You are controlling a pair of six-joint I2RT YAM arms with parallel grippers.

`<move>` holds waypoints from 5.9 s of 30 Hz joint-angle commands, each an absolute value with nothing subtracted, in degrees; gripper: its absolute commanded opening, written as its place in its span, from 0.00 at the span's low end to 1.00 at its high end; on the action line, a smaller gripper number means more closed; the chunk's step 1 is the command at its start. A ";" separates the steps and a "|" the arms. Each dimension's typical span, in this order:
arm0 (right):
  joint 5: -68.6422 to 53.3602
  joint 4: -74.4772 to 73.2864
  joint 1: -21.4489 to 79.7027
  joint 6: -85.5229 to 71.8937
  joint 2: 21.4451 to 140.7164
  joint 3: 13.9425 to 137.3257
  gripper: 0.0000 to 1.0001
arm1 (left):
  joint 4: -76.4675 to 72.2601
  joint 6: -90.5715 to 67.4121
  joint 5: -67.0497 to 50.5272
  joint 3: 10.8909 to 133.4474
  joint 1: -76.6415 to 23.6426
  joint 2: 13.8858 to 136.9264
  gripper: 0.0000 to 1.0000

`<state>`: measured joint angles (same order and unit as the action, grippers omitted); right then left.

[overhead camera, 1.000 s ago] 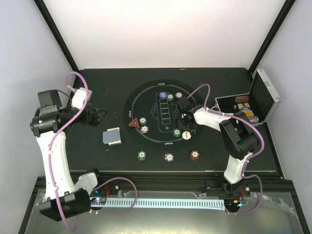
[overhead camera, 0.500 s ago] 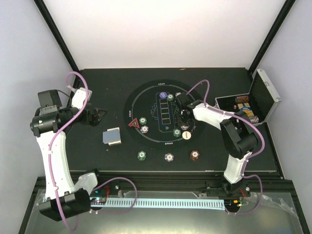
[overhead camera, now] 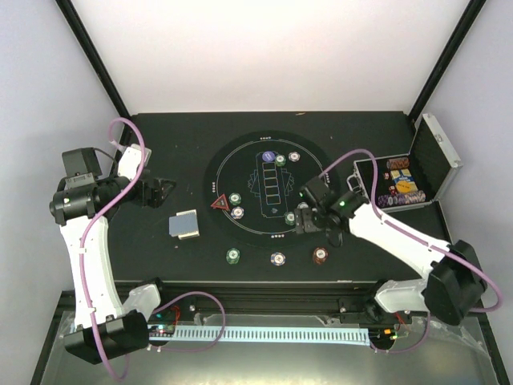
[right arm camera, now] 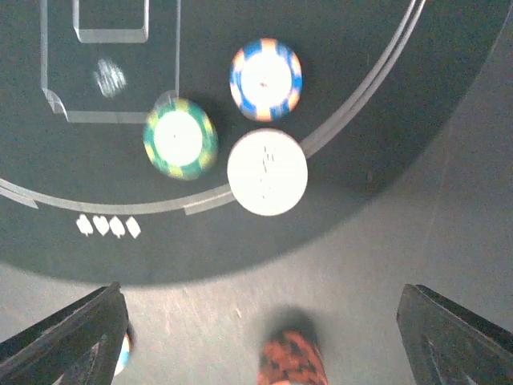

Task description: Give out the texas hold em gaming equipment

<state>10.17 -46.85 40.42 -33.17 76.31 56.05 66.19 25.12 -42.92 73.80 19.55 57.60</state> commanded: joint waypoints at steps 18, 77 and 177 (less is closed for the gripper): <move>5.52 -45.40 47.66 -44.70 71.16 39.20 0.71 | 66.80 26.19 -44.05 74.96 19.79 56.51 0.99; 8.93 -53.57 48.47 -43.39 67.10 46.30 0.25 | 67.08 26.59 -45.20 73.92 19.78 55.54 0.99; 6.80 -46.39 48.68 -43.44 63.35 38.92 0.85 | 64.45 24.84 -44.97 73.36 19.78 56.71 0.99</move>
<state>9.04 -49.71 48.31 -39.22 64.71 40.75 65.08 25.78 -43.70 72.12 19.55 57.10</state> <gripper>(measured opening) 0.852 0.989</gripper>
